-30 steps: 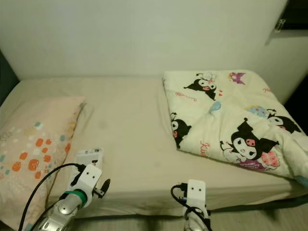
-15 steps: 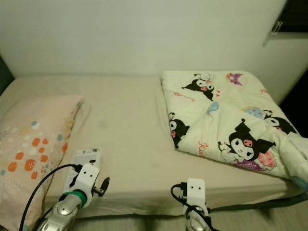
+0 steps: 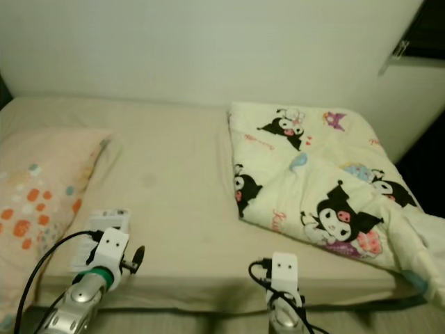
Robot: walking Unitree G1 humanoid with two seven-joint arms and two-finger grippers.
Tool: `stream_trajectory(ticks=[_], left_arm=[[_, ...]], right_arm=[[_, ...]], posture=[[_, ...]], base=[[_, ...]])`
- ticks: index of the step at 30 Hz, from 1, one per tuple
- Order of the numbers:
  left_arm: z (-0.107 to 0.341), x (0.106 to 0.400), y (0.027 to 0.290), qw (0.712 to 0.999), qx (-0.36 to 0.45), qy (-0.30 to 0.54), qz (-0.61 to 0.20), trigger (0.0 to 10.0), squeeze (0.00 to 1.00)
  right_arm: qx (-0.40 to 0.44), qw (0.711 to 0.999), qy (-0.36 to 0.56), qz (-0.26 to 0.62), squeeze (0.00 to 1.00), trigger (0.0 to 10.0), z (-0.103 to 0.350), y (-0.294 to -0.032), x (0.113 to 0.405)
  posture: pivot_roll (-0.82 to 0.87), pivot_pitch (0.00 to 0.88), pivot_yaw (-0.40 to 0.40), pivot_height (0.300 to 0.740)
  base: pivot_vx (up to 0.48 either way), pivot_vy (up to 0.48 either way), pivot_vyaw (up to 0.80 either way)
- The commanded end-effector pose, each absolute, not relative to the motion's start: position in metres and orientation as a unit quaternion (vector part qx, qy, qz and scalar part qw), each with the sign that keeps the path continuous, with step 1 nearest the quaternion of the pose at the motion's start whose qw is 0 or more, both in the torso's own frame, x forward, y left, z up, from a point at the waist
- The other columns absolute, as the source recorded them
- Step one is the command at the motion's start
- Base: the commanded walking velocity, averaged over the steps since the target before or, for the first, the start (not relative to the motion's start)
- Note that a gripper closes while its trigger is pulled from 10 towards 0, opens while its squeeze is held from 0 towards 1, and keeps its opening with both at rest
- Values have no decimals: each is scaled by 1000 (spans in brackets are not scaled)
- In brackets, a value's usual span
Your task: Clean up the room
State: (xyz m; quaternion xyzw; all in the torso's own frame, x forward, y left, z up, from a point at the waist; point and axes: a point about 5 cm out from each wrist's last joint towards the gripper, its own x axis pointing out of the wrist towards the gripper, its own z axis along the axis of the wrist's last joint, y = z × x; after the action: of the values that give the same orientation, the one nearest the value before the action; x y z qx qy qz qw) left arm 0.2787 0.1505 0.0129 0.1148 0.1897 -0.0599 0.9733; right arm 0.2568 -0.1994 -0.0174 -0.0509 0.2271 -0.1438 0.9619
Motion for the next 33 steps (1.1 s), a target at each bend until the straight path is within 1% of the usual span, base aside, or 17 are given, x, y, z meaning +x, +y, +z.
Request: stream_trajectory(ticks=[1, 5, 6, 12, 21, 27, 29, 33], left_arm=[[14, 279, 151, 973, 120, 190, -60, 10000, 0], [13, 277, 148, 971, 131, 189, -71, 10000, 0], [12, 276, 148, 971, 130, 190, -68, 10000, 0], [10, 273, 157, 970, 132, 197, -52, 10000, 0], [10, 272, 167, 968, 146, 199, -41, 10000, 0], [12, 274, 165, 969, 146, 195, -44, 10000, 0], [14, 278, 162, 969, 148, 190, -55, 10000, 0], [17, 282, 159, 969, 153, 185, -60, 10000, 0]], right_arm=[[-41, 957, 242, -152, 0, 10000, -23, -201, 251], [-41, 957, 246, -145, 0, 10000, -24, -197, 252], [-41, 957, 248, -143, 0, 10000, -24, -196, 252], [-35, 955, 260, -139, 0, 10000, -27, -190, 253], [-26, 953, 271, -131, 0, 10000, -28, -182, 255], [-14, 952, 274, -137, 0, 10000, -29, -183, 255], [-7, 950, 274, -148, 0, 10000, -29, -184, 254], [-2, 949, 273, -158, 0, 10000, -29, -186, 253]], posture=[[108, 0, 11, 740], [113, 0, 4, 740], [122, 0, -8, 740], [139, 0, -37, 740], [143, 0, -46, 740], [147, 0, -40, 740], [138, 0, -20, 740], [141, 0, -14, 740]], base=[[0, 0, 0], [0, 0, 0], [0, 0, 0], [0, 0, 0], [0, 0, 0], [0, 0, 0], [0, 0, 0], [0, 0, 0]])
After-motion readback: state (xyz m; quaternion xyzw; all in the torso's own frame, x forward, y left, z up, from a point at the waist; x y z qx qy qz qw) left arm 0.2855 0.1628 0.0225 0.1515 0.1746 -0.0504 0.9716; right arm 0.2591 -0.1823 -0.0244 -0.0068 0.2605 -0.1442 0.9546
